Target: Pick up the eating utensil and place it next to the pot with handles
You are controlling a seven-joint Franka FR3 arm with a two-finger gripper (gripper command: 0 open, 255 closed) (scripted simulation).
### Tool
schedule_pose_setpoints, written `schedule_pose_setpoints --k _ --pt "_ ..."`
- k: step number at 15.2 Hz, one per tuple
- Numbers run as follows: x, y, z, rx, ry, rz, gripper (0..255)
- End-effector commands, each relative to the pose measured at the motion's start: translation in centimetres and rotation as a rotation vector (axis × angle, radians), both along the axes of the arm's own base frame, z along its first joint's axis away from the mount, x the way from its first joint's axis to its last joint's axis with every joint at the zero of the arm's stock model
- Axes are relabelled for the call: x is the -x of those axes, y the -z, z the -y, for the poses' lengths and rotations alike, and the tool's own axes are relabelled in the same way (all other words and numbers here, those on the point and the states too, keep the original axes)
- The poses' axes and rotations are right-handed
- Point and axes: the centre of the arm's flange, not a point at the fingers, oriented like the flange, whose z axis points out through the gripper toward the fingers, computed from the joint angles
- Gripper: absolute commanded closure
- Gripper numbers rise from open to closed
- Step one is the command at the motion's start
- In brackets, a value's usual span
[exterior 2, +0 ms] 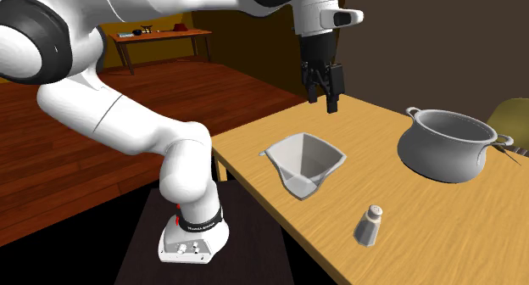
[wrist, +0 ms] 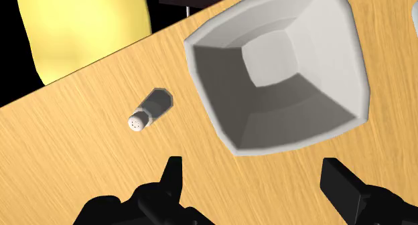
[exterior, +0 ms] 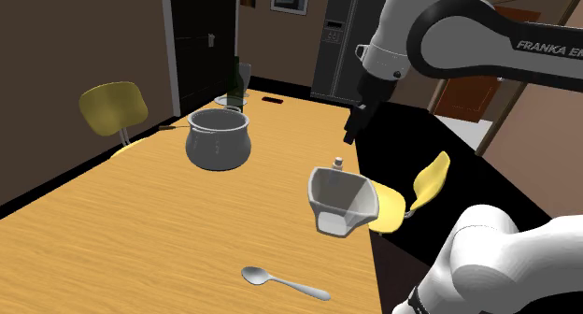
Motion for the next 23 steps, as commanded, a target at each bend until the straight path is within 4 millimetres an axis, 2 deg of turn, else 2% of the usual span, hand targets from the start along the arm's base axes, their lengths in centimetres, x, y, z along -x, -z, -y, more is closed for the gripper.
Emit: schedule_pose_setpoints --k 1,12,23 --pt "0.0 0.0 0.0 0.000 0.000 0.000 0" --pt "1.5 9.8 -10.0 -0.008 -0.171 -0.002 0" --pt "4.8 19.5 -19.8 -0.017 -0.343 -0.004 0"
